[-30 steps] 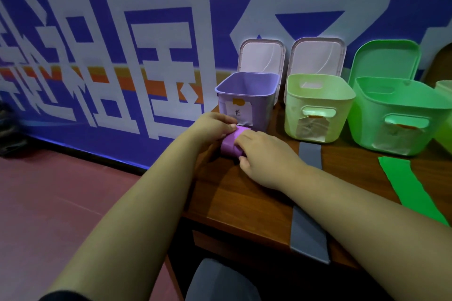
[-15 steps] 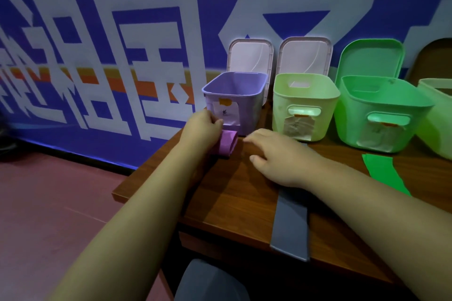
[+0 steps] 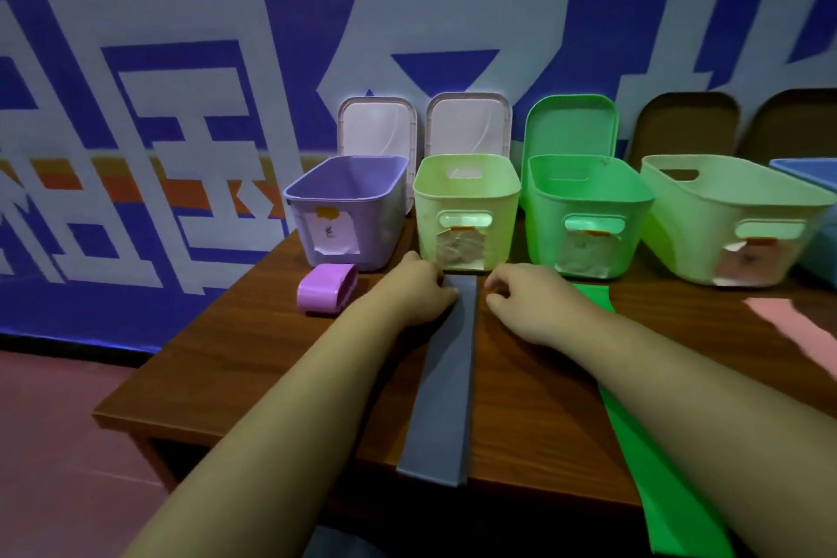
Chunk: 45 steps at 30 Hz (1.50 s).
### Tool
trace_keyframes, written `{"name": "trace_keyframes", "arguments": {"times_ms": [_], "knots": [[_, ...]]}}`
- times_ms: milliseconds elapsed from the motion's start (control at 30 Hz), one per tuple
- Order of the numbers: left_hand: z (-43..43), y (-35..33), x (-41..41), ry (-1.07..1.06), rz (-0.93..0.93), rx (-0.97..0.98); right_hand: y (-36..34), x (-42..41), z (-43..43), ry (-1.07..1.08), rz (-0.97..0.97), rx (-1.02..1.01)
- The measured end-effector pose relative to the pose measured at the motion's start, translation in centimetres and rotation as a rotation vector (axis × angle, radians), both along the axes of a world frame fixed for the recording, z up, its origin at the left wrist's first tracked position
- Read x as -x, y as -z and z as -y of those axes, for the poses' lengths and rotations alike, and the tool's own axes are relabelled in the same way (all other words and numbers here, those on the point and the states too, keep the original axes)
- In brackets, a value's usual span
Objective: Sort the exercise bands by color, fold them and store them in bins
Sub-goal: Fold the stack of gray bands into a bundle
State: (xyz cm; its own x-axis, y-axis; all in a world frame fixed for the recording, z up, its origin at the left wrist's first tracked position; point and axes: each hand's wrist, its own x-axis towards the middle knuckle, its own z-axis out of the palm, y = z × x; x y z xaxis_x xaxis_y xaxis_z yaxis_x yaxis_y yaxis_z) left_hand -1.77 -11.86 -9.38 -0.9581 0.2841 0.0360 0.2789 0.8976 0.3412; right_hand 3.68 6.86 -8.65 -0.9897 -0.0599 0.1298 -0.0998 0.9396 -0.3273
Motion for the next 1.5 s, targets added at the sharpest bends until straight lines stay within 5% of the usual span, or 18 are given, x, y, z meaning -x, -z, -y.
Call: {"name": "trace_keyframes", "arguments": {"times_ms": [433,1233,1500], "knots": [[0.5,1.7,0.5,-0.018,0.038,-0.619,0.4,3.8,1.3,-0.031,-0.022,-0.001],[0.6,1.3,0.1,0.008,0.016,-0.636,1.1,5.1,1.8,-0.003,0.020,0.016],[1.8,0.2,-0.3,-0.025,0.251,-0.678,0.2,3.5,2.0,-0.014,-0.104,0.131]]}}
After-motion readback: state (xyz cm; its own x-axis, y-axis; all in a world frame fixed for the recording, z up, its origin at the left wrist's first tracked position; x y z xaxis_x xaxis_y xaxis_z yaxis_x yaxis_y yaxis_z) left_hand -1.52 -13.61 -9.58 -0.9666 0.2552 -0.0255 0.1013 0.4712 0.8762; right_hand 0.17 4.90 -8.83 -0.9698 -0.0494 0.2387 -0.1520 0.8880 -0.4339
